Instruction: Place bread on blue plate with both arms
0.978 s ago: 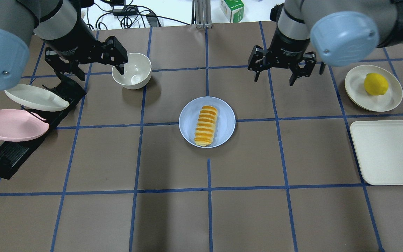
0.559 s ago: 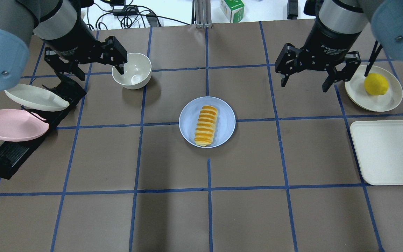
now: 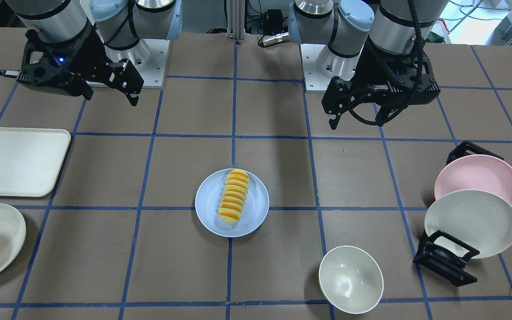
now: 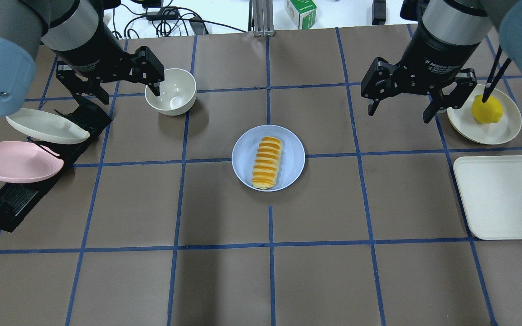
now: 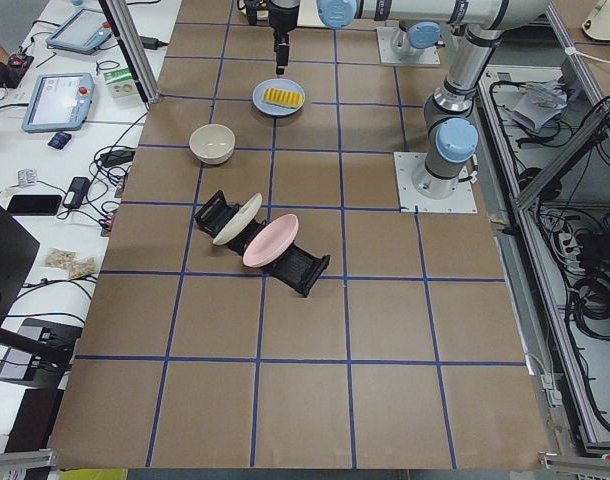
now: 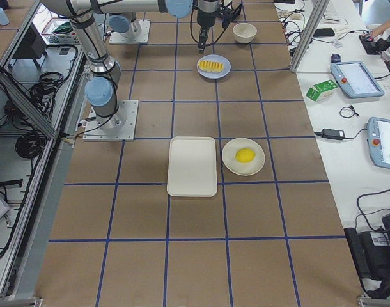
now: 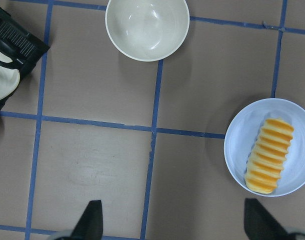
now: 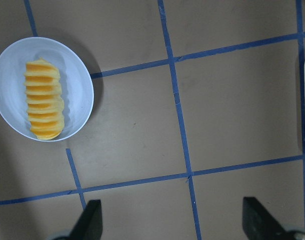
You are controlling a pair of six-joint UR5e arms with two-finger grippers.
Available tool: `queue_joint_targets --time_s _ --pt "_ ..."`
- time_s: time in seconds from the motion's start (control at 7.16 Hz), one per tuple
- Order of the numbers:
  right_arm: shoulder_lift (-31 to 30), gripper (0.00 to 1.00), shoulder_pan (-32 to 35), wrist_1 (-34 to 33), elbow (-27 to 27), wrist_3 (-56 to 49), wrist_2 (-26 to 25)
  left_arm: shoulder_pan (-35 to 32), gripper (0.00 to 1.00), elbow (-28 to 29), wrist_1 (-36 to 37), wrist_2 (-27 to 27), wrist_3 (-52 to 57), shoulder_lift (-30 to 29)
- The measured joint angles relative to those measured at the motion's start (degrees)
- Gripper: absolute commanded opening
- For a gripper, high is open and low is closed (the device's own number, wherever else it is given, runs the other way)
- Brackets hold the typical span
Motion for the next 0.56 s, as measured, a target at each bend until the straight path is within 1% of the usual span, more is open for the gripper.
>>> queue_joint_targets --time_s 0.56 --pt "-0.33 1.00 -0.33 0.24 0.35 -0.30 -0.91 0.08 1.00 -0.13 -0.14 0.15 0.00 0.08"
